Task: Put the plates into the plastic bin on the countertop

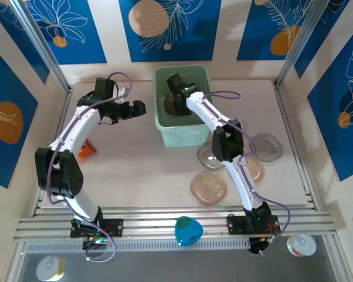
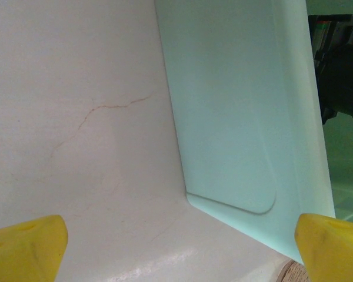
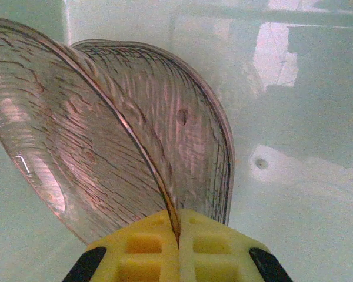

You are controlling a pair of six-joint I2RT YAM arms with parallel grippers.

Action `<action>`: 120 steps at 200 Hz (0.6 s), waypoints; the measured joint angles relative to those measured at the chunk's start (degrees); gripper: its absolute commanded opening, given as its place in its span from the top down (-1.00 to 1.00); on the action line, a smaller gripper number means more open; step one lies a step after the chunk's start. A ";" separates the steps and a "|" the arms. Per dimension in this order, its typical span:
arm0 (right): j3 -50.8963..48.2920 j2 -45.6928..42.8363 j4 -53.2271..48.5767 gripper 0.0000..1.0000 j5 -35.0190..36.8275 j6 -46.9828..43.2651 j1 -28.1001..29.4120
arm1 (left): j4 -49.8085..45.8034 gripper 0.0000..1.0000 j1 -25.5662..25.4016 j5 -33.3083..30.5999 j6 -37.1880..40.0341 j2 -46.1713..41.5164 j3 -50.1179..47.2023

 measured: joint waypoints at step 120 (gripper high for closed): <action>3.89 2.10 2.38 -0.16 1.09 -3.02 0.00 | -0.39 -0.97 0.00 0.00 -0.07 0.02 -0.09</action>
